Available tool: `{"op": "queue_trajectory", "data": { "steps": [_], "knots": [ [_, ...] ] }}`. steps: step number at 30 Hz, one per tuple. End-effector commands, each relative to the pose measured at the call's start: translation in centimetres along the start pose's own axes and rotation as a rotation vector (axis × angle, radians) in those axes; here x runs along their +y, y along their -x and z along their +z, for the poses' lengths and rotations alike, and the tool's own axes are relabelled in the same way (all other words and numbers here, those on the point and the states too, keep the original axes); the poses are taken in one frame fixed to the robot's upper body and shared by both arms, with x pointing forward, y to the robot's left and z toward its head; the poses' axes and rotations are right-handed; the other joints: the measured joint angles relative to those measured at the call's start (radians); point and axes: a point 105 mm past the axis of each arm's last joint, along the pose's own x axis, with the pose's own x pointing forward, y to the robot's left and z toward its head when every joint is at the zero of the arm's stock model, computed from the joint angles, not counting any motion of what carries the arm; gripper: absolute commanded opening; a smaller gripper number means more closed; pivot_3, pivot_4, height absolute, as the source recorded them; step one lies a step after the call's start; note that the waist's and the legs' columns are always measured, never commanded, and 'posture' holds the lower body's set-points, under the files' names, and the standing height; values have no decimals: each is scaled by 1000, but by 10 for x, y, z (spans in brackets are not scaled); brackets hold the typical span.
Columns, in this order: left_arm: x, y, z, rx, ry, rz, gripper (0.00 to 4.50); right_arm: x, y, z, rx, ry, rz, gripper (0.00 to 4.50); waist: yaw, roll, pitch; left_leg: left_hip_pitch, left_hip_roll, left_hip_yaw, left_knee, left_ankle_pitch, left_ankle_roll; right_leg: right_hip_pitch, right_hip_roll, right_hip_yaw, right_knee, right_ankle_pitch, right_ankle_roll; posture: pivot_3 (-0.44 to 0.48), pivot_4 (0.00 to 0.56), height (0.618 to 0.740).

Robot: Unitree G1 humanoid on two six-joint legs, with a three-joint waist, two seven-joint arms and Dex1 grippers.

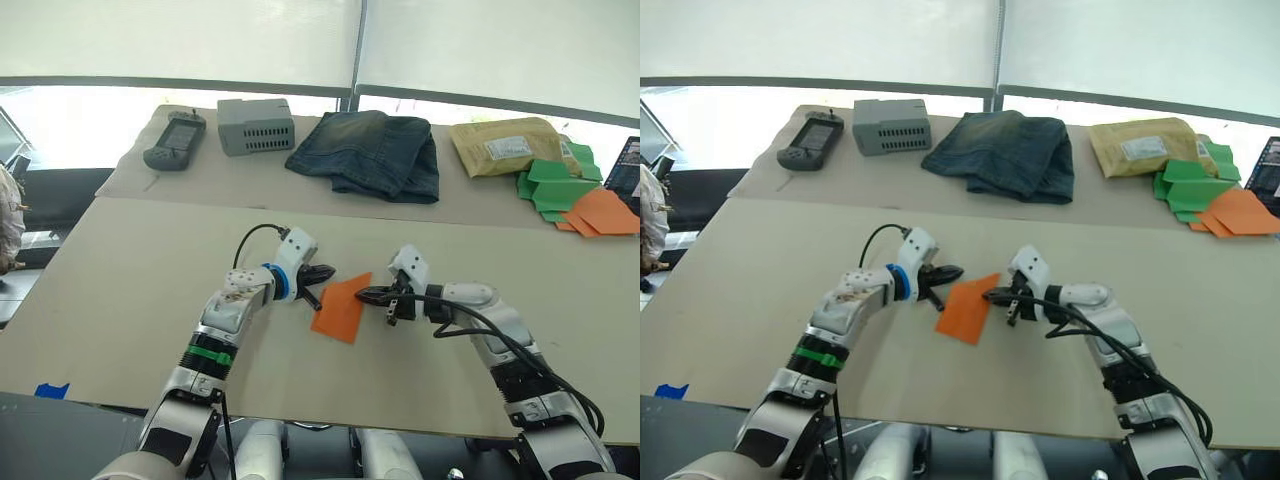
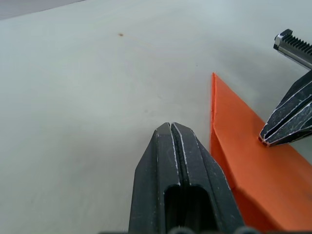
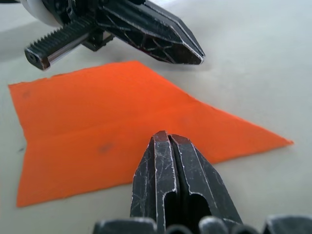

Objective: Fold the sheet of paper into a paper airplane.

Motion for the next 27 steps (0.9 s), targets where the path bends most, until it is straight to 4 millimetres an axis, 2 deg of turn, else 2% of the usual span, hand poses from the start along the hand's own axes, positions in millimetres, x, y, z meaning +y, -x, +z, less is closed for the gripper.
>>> {"op": "queue_trajectory", "data": {
  "steps": [1, 4, 7, 9, 11, 15, 21, 27],
  "knots": [
    [4, 11, 21, -78, 10, 15, 27, 2, -6, 2, 3, 36, 13, 0, 2, 0, 0, 0, 0, 0, 0, 0, 0, 0, 0, 0, 0, 0, 0, 0, 150, 728],
    [1, 19, 38, -144, 17, -24, 27, 4, -10, -2, 27, 54, 19, 0, 1, 0, 0, 0, 0, 0, 0, 0, 0, 0, 0, 0, 0, 0, 0, 0, 150, 728],
    [-25, 22, 44, -165, -11, -186, 27, 5, -13, -6, 46, 61, 14, 0, 1, 0, 0, 0, 0, 0, 0, 0, 0, 0, 1, 0, 0, 0, -1, 0, 150, 728],
    [-41, 21, 34, -113, -46, -267, 27, 5, -13, -7, 52, 65, 11, 0, 1, 0, 0, 1, 0, 0, 0, 0, 0, 0, 0, 0, 0, 1, -1, 0, 150, 728],
    [-47, 19, 24, -61, -74, -296, 27, 5, -13, -7, 55, 70, 7, 0, 1, 0, 0, 1, 0, 0, 0, 0, 0, 1, 0, 0, 0, 1, -2, 0, 150, 728],
    [-45, 16, -1, 60, -118, -278, 27, 4, -9, -2, 51, 89, -12, 0, 1, 0, 0, 1, 0, 0, 0, 0, 0, 1, 1, 0, 0, 0, -1, 0, 150, 728],
    [-46, 15, -29, 162, -146, -295, 27, 1, -3, 6, 21, 121, -54, 0, 4, 0, 0, 1, 0, 0, 0, 0, 0, 0, 0, 0, 0, 0, -1, 0, 150, 728],
    [-49, 14, -36, 175, -149, -301, 27, -17, 3, 1, -26, 61, -192, 0, 7, 0, 0, 1, 0, 0, 0, 0, 0, 1, 0, 0, 0, 0, -1, 0, 150, 728]
  ]
}}
